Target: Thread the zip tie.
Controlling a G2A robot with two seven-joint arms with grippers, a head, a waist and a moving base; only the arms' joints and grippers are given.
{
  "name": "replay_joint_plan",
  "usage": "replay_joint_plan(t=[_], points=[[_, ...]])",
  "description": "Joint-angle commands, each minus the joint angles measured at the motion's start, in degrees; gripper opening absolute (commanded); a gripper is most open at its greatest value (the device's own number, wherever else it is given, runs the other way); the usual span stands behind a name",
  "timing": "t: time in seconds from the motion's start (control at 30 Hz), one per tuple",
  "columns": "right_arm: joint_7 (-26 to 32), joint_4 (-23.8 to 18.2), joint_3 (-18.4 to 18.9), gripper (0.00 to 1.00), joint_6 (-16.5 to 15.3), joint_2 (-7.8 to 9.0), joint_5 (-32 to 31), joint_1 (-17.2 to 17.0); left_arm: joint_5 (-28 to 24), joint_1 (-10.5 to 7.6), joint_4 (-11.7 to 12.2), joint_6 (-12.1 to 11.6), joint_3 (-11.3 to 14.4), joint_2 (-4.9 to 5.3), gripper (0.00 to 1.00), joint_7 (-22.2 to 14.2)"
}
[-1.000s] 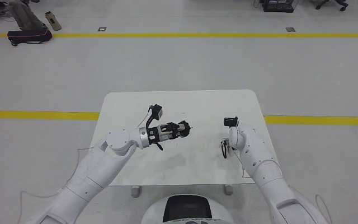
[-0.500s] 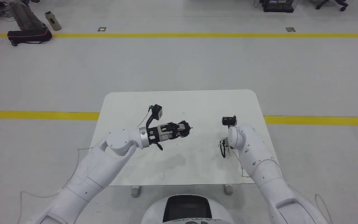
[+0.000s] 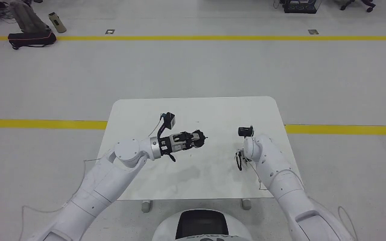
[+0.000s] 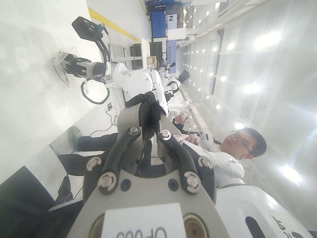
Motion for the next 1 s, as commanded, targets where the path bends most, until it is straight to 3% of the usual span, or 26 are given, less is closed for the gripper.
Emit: replay_joint_plan(t=[0.0, 0.3, 0.6, 0.77, 0.97], points=[[0.0, 0.1, 0.1, 0.00, 0.0, 0.04, -0.1, 0.1, 0.0, 0.00, 0.0, 0.0, 0.0, 0.00, 0.00, 0.0], [1.7, -4.0, 2.0, 0.00, -0.7, 0.89, -1.4, -1.0, 0.0, 0.00, 0.0, 0.0, 0.0, 0.00, 0.00, 0.0], [4.4, -8.6, 5.1, 0.00, -3.2, 1.82, 0.2, -3.1, 0.0, 0.00, 0.0, 0.0, 0.0, 0.00, 0.00, 0.0], [1.7, -10.8, 6.7, 0.00, -4.8, 2.07, 3.2, -4.5, 0.0, 0.00, 0.0, 0.0, 0.0, 0.00, 0.00, 0.0], [-1.6, -14.0, 6.4, 0.00, -5.6, 2.30, 2.2, -6.4, 0.0, 0.00, 0.0, 0.0, 0.0, 0.00, 0.00, 0.0]])
